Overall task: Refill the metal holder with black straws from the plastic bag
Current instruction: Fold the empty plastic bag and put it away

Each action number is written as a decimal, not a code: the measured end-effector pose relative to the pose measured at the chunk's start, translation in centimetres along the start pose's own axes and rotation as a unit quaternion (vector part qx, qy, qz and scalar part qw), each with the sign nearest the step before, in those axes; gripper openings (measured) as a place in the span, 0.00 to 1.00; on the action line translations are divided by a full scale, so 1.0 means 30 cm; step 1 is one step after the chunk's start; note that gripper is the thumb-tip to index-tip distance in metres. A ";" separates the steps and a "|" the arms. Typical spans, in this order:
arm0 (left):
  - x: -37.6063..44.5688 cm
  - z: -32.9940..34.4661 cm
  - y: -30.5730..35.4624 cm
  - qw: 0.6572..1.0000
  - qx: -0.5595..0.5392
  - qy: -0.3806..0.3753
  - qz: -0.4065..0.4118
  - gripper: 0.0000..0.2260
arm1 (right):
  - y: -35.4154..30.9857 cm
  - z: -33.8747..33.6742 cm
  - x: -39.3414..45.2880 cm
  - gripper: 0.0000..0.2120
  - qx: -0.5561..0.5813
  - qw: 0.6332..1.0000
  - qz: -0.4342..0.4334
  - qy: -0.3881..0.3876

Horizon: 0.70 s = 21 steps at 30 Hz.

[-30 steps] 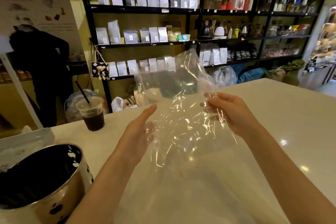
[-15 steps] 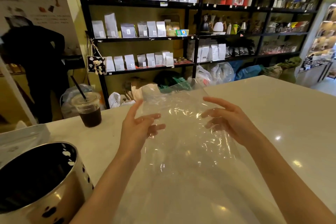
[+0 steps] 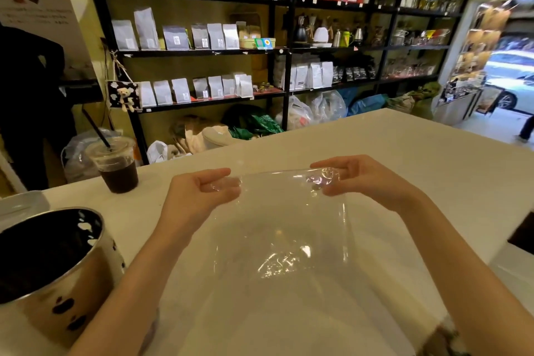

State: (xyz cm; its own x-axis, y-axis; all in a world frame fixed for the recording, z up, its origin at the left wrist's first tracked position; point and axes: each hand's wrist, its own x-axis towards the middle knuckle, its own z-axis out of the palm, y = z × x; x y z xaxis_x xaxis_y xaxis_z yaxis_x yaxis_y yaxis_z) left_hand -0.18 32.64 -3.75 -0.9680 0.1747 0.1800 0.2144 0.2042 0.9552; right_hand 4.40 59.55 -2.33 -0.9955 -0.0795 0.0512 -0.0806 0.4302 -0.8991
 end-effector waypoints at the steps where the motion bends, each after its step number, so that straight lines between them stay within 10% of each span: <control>1: -0.014 -0.004 0.004 0.999 0.038 0.002 0.015 0.16 | -0.015 0.000 -0.020 0.17 -0.040 0.999 0.001 0.000; 7: -0.154 -0.032 0.035 0.958 0.265 -0.023 0.103 0.05 | -0.099 0.033 -0.127 0.04 -0.227 0.968 -0.046 0.095; 12: -0.346 -0.083 0.069 0.941 0.313 -0.094 0.091 0.03 | -0.184 0.063 -0.289 0.05 -0.162 0.986 -0.041 0.004; 21: -0.929 -0.274 -0.001 0.960 0.009 -0.259 -0.106 0.11 | -0.177 0.404 -0.615 0.08 0.122 0.991 -0.030 -0.049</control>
State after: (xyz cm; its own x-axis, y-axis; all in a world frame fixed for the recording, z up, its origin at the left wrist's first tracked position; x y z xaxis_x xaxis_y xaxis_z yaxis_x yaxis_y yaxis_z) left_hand 25.73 19.85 -6.86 -0.7971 0.5815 -0.1630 0.0269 0.3038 0.9524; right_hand 23.78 47.84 -3.76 -0.9787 -0.1901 0.0771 -0.1141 0.1918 -0.9748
